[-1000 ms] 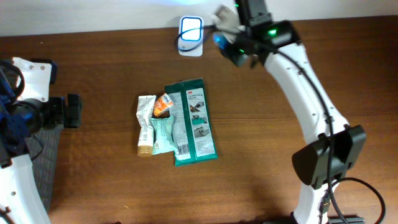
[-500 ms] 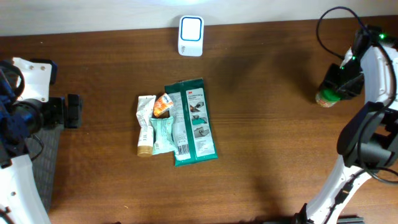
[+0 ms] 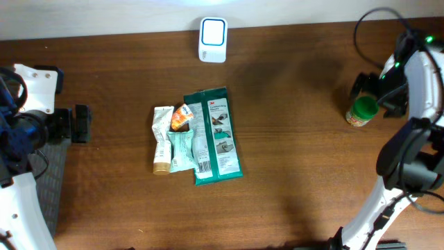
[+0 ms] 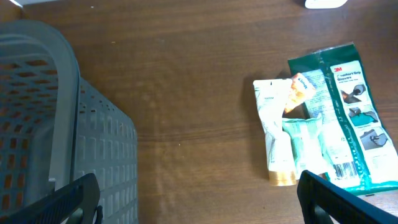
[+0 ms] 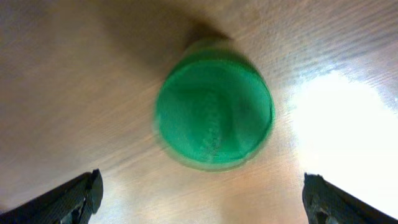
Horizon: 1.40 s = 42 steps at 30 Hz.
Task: Scan the item barcode
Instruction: 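Carry the jar right and set it down at the table's right edge, then reach the right gripper to the green glove packet and grasp it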
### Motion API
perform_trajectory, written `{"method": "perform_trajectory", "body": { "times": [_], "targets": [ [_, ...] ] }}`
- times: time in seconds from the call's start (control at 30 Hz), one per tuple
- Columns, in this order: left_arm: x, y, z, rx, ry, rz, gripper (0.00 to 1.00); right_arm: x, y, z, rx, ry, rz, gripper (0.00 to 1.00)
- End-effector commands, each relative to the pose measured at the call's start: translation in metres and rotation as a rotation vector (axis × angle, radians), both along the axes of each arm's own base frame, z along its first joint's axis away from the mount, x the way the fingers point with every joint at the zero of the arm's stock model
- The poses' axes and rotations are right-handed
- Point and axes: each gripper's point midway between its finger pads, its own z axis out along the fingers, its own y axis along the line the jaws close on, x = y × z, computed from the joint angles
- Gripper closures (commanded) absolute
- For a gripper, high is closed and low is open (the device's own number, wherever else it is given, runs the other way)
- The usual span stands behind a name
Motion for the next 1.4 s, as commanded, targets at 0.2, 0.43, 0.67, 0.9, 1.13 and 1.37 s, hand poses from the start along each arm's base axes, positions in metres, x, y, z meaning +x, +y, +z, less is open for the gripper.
{"method": "perform_trajectory", "body": {
  "times": [0.2, 0.43, 0.67, 0.9, 1.13, 1.37],
  "targets": [
    [0.000, 0.001, 0.005, 0.012, -0.014, -0.009, 0.01, 0.013, 0.150, 0.121, 0.077, -0.251, 0.348, 0.02],
    [0.000, 0.001, 0.005, 0.012, -0.014, -0.009, 0.01, -0.005, 0.289, 0.023, 0.284, -0.146, 0.646, 0.04],
    [0.000, 0.001, 0.005, 0.012, -0.015, -0.009, 0.01, -0.067, 0.363, -0.068, 0.668, -0.135, 0.718, 0.16],
    [0.000, 0.001, 0.005, 0.012, -0.014, -0.009, 0.01, -0.078, 0.412, -0.100, 0.748, -0.136, 0.589, 0.25],
    [0.000, 0.001, 0.005, 0.011, -0.014, -0.009, 0.01, -0.056, 0.466, -0.059, 0.987, -0.409, 0.787, 0.55],
    [0.000, 0.001, 0.005, 0.012, -0.014, -0.009, 0.01, -0.058, 0.484, -0.063, 0.892, -0.462, 0.862, 0.50]
  ]
}}
